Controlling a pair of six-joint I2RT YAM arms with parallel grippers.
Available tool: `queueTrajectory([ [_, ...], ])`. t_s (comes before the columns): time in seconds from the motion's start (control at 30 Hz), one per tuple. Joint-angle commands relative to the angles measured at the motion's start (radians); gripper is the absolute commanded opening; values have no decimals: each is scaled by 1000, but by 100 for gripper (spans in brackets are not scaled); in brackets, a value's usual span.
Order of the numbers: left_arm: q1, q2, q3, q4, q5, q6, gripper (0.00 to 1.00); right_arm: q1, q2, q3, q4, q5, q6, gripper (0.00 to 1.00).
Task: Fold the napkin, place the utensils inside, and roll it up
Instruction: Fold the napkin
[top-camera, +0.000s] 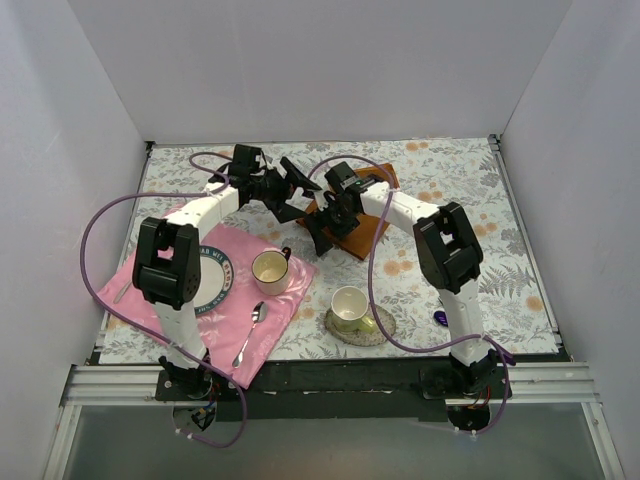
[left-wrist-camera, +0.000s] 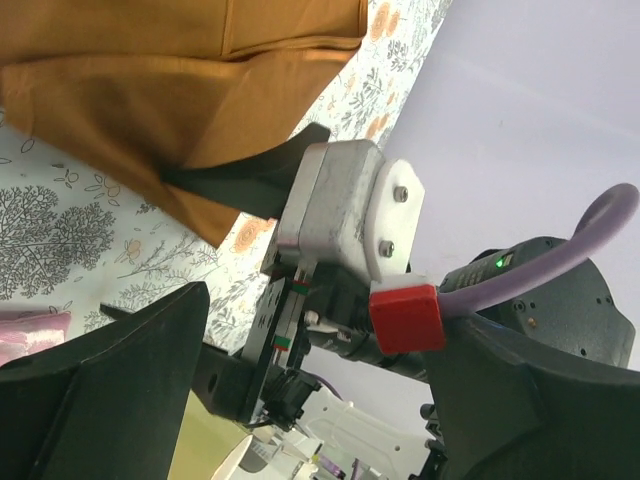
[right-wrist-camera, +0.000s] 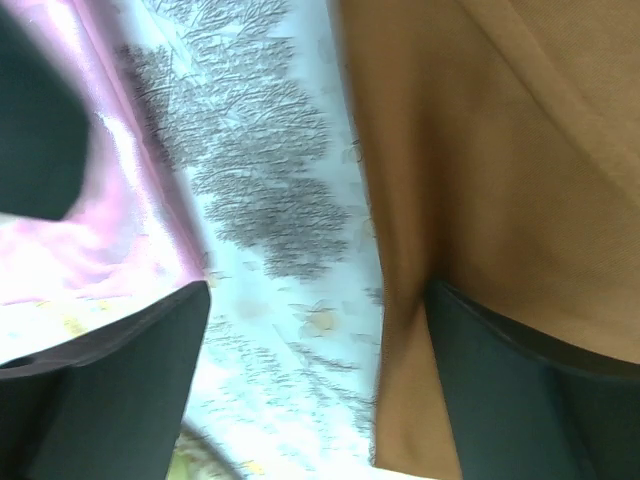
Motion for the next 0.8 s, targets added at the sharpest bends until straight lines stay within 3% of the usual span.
queueTrajectory([
  [0.0, 89, -48, 17, -124, -153, 22, 82, -57, -96, 31, 24, 113, -29, 99],
  [0.4, 69, -244, -16, -134, -60, -6, 88, -57, -60, 217, -170, 161, 78, 99],
  [0.6, 54, -337, -6, -154, -61, 8, 89, -51, -57, 339, -306, 277, 147, 99],
  [0.7, 52, -388, 19, -199, -129, 40, 90, -20, -155, 289, -242, 434, 127, 99],
  [0.77, 52, -413, 10, -225, -176, 33, 90, -13, -250, 141, -170, 457, 49, 99],
])
